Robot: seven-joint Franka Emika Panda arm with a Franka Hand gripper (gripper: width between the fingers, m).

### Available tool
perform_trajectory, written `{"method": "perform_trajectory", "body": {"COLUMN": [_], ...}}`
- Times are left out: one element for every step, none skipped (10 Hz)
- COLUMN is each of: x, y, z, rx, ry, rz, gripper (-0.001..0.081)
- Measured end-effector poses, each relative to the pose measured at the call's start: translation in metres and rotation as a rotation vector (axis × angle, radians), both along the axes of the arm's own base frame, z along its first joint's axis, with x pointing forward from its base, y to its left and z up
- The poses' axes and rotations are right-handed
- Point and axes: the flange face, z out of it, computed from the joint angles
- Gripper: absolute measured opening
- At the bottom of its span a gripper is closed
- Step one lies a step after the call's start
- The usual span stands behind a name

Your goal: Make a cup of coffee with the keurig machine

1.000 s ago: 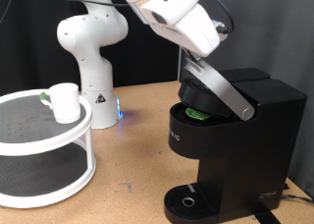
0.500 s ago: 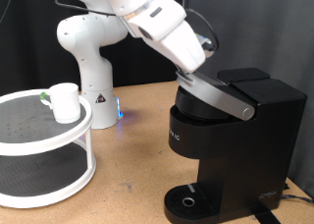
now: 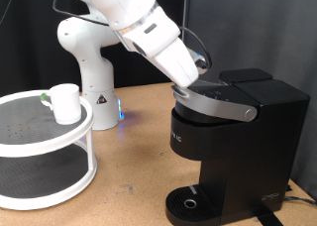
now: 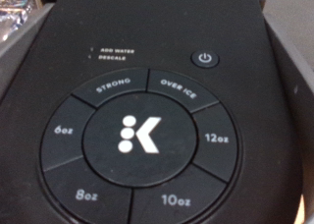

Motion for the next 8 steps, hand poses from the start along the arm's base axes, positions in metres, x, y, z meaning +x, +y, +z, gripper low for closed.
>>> {"method": "perform_trajectory", "body": {"x": [0.0, 0.001, 0.001, 0.001, 0.001, 0.002, 0.003, 0.003], "y": [-0.001, -0.001, -0.002, -0.002, 0.001, 0.005, 0.005, 0.005], "z": [-0.002, -0.007, -0.013, -0.018, -0.026, -0.032, -0.031, -0.031], "rx": [-0.002, -0.009, -0.019, -0.026, -0.033, -0.042, -0.044, -0.044], "ry": [0.002, 0.007, 0.009, 0.013, 0.022, 0.025, 0.021, 0.02], "rz": [-0.001, -0.004, -0.01, -0.014, -0.012, -0.009, -0.012, -0.013], "gripper": [0.0001, 0.0001, 0.0001, 0.0001, 0.0001, 0.0001, 0.0001, 0.0001]}}
